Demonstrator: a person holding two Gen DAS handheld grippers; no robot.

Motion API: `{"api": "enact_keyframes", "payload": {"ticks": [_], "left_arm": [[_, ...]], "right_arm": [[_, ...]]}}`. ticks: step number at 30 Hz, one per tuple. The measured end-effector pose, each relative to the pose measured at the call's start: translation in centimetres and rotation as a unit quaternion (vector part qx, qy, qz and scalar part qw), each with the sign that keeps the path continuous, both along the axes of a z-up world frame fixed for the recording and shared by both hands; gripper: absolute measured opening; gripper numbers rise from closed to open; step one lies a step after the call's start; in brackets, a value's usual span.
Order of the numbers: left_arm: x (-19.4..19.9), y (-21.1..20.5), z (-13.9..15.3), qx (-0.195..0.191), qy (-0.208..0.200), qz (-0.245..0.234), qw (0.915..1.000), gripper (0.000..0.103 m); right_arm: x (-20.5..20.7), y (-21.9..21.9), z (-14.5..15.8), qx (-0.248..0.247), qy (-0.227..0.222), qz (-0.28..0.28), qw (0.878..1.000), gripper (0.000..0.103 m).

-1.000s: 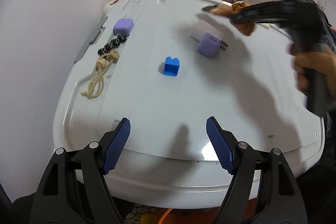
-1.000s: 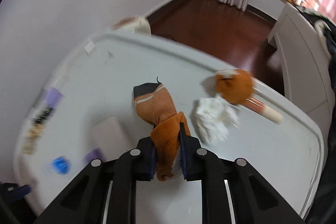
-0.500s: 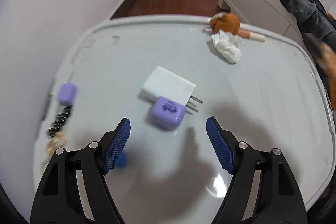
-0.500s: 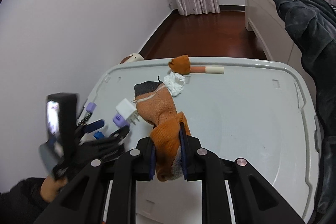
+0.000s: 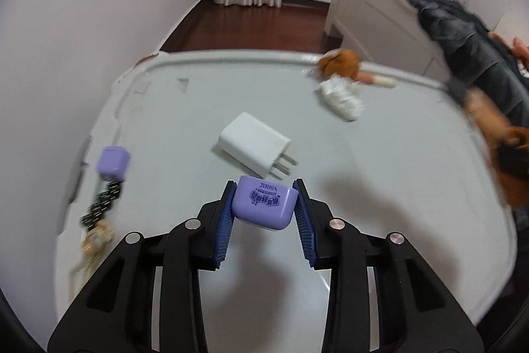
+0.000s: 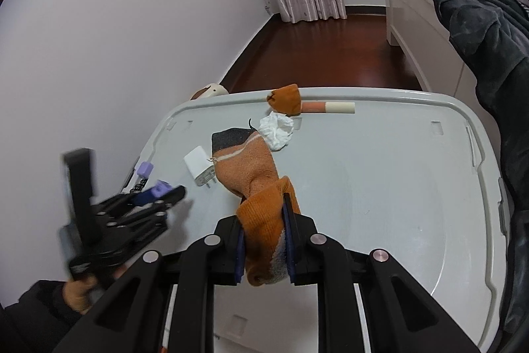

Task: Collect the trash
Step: 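Carry the sock and purple adapter over the orange bucket and open both tools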

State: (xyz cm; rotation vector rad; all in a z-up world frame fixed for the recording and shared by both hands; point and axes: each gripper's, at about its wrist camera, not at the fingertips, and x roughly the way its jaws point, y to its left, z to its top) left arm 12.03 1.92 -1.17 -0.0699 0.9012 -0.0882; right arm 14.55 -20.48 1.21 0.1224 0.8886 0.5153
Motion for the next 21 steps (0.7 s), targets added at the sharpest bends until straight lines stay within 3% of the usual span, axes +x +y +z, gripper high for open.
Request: {"api": "enact_keyframes", "payload": {"ticks": [6, 9, 15, 21], "left_arm": [[-7.4, -1.5, 5.2, 0.01, -0.029, -0.036, 0.9989, 0.034], [-12.2, -1.8, 6.0, 0.007, -0.021, -0.043, 0.9988, 0.034], [-20.0, -2.8, 3.4, 0.021, 0.024, -0.063, 0.9975, 0.034], [-23.3, -4.6, -0.7, 0.008, 0.096, -0.091, 0.9912, 0.035]], "right_arm": [[-5.4, -0.1, 1.1, -0.001, -0.005, 0.014, 1.0, 0.018], [-9.5, -0.5, 1.4, -0.007, -0.004, 0.02, 1.0, 0.018], [-18.3, -1.1, 0.0, -0.012, 0.023, 0.038, 0.999, 0.019], [-22.8, -0.6, -3.9, -0.047, 0.073, 0.065, 0.994, 0.022]]}}
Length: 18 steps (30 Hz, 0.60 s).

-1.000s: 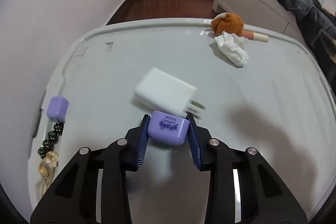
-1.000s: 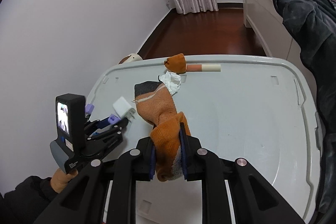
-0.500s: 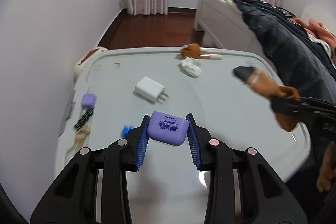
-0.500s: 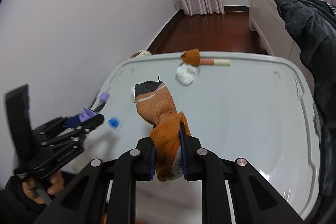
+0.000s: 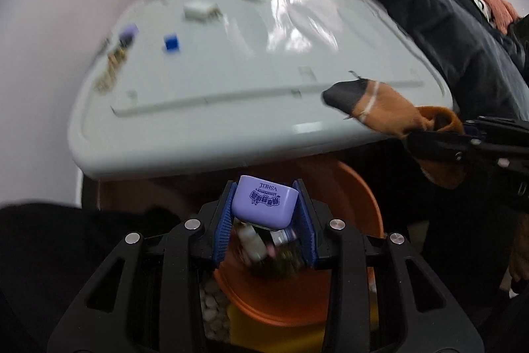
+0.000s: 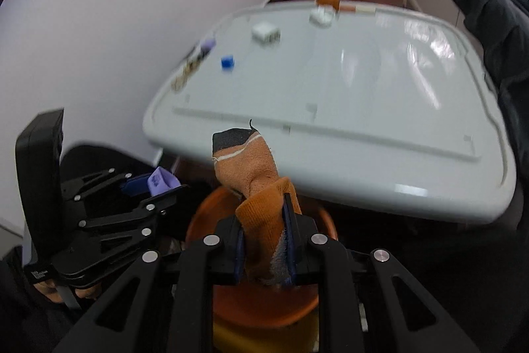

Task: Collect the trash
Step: 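Carry the sock and purple adapter over the orange bucket and open both tools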

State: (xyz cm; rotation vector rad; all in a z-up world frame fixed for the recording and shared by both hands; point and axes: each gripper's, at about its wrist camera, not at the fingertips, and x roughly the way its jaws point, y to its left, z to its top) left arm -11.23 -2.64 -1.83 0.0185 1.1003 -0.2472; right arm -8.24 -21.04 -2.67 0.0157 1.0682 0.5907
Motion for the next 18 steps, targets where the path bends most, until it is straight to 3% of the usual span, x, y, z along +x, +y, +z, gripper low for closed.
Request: {"api": "enact_keyframes", "payload": {"ticks": [1, 2, 3, 4, 11, 18], "left_arm": [[-0.2, -0.1, -0.3, -0.001, 0.009, -0.002, 1.0, 0.044], [-0.1, -0.2, -0.4, 0.0, 0.015, -0.003, 0.9999, 0.064], [-0.2, -0.1, -0.5, 0.008, 0.016, 0.004, 0.9998, 0.074], [-0.2, 0.1, -0.4, 0.012, 0.011, 0.012, 0.9998, 0.08], [0.7, 1.4, -0.3, -0.002, 0.016, 0.028, 0.9995, 0.08], [3.4, 2.1, -0.3, 0.017, 0.005, 0.055, 0.9983, 0.08]], "right_arm": [[-0.3, 0.1, -0.4, -0.006, 0.003, 0.004, 1.0, 0.026], [-0.6, 0.4, -1.1, -0.019, 0.009, 0.011, 1.0, 0.041], [-0.8, 0.6, -1.6, -0.033, 0.013, 0.016, 0.999, 0.063], [-1.0, 0.7, -1.9, -0.039, 0.012, 0.014, 0.999, 0.07], [0.3, -0.7, -2.3, -0.018, 0.025, -0.007, 1.0, 0.067], [2.8, -1.8, -0.8, -0.004, 0.005, -0.034, 0.999, 0.067]]}}
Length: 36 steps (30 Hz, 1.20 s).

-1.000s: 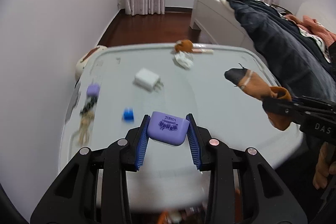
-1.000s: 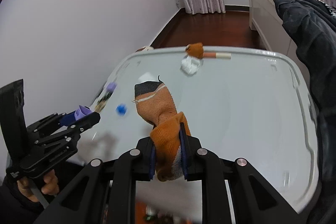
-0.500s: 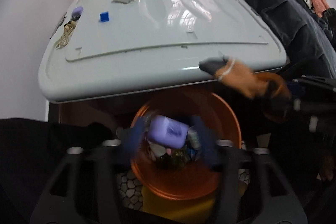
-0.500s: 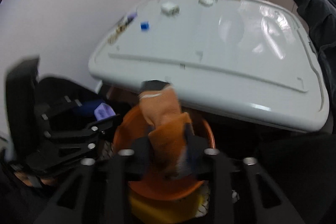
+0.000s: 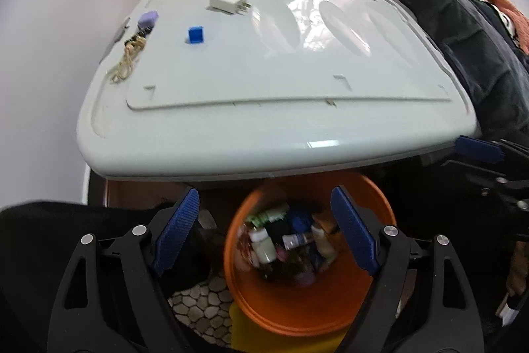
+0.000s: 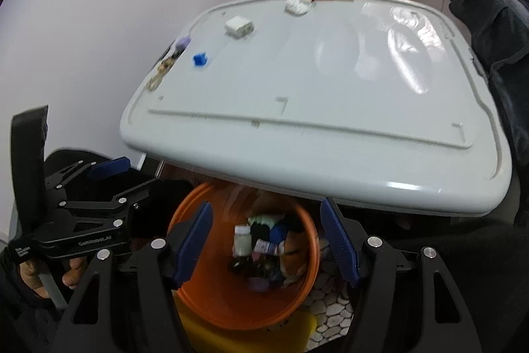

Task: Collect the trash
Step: 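Grasp the white charger with the right tool while the left tool grasps the blue block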

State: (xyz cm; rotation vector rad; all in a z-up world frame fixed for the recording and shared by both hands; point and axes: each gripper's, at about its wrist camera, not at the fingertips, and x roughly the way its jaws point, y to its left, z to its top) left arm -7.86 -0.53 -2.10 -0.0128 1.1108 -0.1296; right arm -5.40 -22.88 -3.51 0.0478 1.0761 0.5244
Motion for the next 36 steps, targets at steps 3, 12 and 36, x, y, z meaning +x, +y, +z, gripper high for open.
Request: {"api": "enact_keyframes", "payload": {"ticks": [3, 12, 36], "left_arm": [[2.2, 0.2, 0.0, 0.013, -0.006, 0.015, 0.9998, 0.08], [13.8, 1.1, -0.8, 0.04, -0.038, 0.061, 0.9966, 0.08], [13.3, 5.8, -0.8, -0.019, -0.049, 0.111, 0.9924, 0.019]], "right_arm": [[1.7, -0.3, 0.9, 0.002, -0.01, -0.009, 1.0, 0.067], [11.6, 2.2, 4.6, -0.019, -0.075, -0.006, 0.997, 0.067], [28.9, 22.7, -2.8, -0.116, -0.057, 0.193, 0.973, 0.071]]}}
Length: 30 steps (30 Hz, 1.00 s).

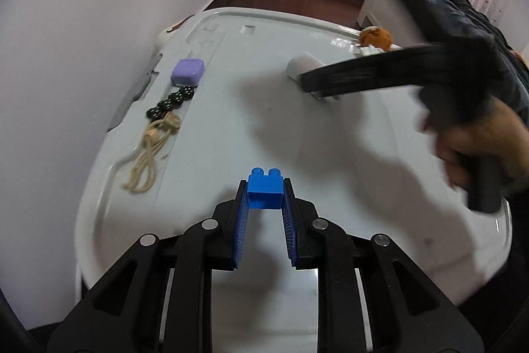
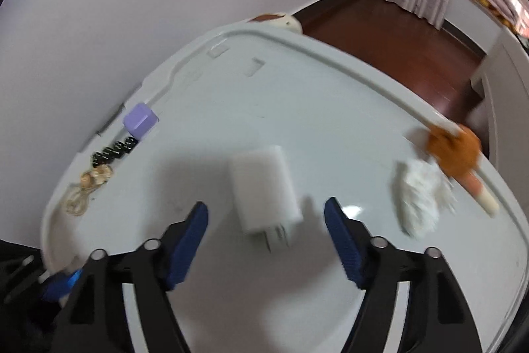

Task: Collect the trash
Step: 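Grasp the white charger with the right tool while the left tool grasps the blue block, then carry the charger and blue block over the orange bucket and open both tools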

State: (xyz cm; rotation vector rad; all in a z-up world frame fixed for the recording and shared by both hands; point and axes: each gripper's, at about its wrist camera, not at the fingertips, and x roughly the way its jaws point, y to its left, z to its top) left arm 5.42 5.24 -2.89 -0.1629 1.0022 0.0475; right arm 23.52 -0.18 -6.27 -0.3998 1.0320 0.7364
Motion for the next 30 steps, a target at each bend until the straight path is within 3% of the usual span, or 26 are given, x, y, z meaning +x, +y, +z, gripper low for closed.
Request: {"api": "enact_keyframes", "payload": {"ticks": [2, 3, 6, 9, 15, 20, 24, 30], "left_arm": [[-0.9, -0.1, 0.5, -0.002, -0.001, -0.009, 1.0, 0.019], [-1.5, -0.2, 0.9, -0.002, -0.002, -0.013, 0.9999, 0.019], [-2.9, -0.7, 1.5, -0.003, -0.008, -0.025, 0.9997, 0.019], [-4.6, -1.3, 1.6, -0.004, -0.005, -0.036, 0.9993, 0.019], [-9.4, -3.0, 1.3, -0.006, 0.008, -0.062, 0.998, 0.019], [-12.7, -4.9, 0.6, 0.005, 0.017, -0.089, 0.9959, 0.019], [-14.6, -6.2, 0.4, 0.007, 0.024, -0.111, 0.9935, 0.019], [-15.7, -6.9, 0.9, 0.016, 0.021, -0.127, 0.9916, 0.02]], "right_arm": [[0.4, 0.7, -1.4, -0.019, 0.009, -0.013, 1.0, 0.058], [0.3, 0.4, -1.3, -0.005, 0.006, -0.026, 1.0, 0.042], [-0.4, -0.5, -1.1, -0.004, 0.009, -0.068, 0.998, 0.042], [-3.3, -3.3, 0.1, 0.031, 0.008, -0.093, 0.995, 0.041], [-14.0, -11.6, 3.2, 0.077, 0.016, -0.148, 0.986, 0.041], [-22.9, -17.0, 3.5, 0.11, 0.032, -0.184, 0.976, 0.041], [-27.8, -18.9, 3.6, 0.116, 0.036, -0.191, 0.974, 0.041], [-31.3, -19.5, 3.8, 0.101, 0.027, -0.181, 0.978, 0.041]]}}
